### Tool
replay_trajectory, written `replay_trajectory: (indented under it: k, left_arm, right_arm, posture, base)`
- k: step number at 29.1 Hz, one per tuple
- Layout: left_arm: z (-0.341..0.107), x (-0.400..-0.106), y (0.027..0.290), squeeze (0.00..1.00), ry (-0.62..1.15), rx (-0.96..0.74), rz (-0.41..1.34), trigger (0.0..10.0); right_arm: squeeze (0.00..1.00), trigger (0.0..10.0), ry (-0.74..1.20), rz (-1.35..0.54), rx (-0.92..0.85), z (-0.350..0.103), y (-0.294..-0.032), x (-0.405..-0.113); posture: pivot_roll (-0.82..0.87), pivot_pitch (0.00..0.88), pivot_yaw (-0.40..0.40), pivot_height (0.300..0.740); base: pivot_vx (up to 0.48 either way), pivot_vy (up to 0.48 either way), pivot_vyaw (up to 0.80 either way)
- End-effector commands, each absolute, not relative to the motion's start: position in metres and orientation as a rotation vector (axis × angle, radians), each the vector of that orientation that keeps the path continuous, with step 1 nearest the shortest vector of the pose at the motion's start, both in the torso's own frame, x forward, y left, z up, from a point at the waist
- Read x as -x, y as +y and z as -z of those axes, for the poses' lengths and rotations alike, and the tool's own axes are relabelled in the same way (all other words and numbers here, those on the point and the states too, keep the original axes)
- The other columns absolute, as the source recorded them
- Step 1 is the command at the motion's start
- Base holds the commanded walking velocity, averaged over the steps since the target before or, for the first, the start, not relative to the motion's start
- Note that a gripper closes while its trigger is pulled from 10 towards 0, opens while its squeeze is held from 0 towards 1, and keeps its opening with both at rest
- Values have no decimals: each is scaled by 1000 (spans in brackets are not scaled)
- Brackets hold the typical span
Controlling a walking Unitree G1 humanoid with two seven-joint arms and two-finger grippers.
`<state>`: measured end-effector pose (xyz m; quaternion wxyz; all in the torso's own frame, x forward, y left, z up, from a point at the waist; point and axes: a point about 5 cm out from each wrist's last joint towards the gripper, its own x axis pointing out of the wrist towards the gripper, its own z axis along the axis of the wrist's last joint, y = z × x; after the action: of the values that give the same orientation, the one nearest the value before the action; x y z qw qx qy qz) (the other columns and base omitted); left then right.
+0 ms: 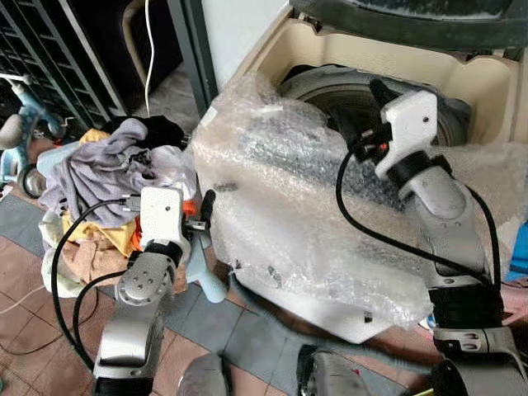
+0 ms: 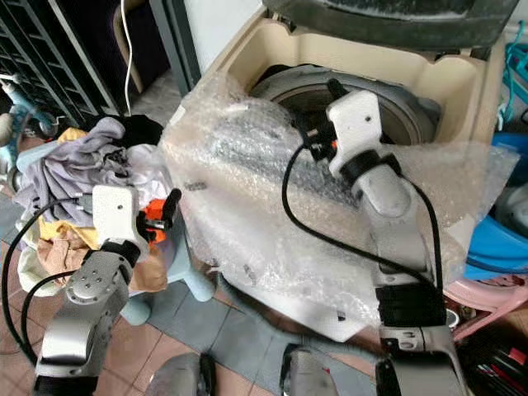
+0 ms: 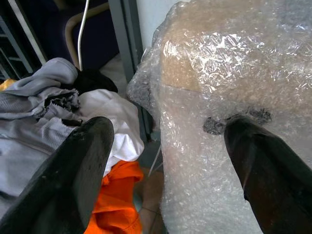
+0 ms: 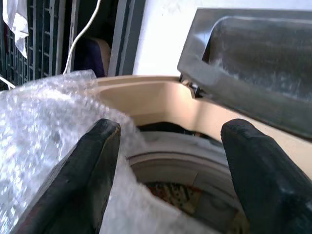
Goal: Clothes washing
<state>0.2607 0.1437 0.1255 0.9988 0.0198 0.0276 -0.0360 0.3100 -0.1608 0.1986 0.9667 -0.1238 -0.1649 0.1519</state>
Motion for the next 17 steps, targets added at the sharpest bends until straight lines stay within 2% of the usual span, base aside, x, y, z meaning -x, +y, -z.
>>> replay_trajectory:
  k: [1,3,4,5,7,8,17]
  left_arm:
    - [-127,-259,148,0,44,-46,36,10000]
    - [-123,-257,148,0,51,-26,11,10000]
    - [-122,-257,148,0,51,-27,9,10000]
    - [-121,-256,148,0,49,-30,9,10000]
    - [-120,-255,147,0,47,-32,10,10000]
    - [-120,-255,145,0,36,-38,17,10000]
    - [-125,-262,139,0,-4,-40,26,10000]
  right_arm:
    - [1000,10000,-359,-281,254,-202,-158,-303]
    - [1000,10000,-340,-214,268,-177,-143,-279]
    - [1000,10000,-333,-202,260,-174,-141,-277]
    - [400,10000,-331,-205,255,-172,-137,-275]
    - [400,10000,-328,-209,253,-171,-132,-272]
    - [0,10000,-327,-221,244,-170,-130,-270]
    - [0,10000,-256,-126,189,-164,-144,-276]
  posture:
    - [1,87,58,740]
    - [-22,68,59,740]
    - [-22,68,59,740]
    - [-26,56,60,740]
    - [-25,53,58,740]
    - [-23,44,51,740]
    - [-3,39,11,740]
  base:
    - [0,0,0]
    - [0,0,0]
    - [0,0,0]
    - [0,0,0]
    - [0,0,0]
    - [0,0,0]
    - [0,0,0]
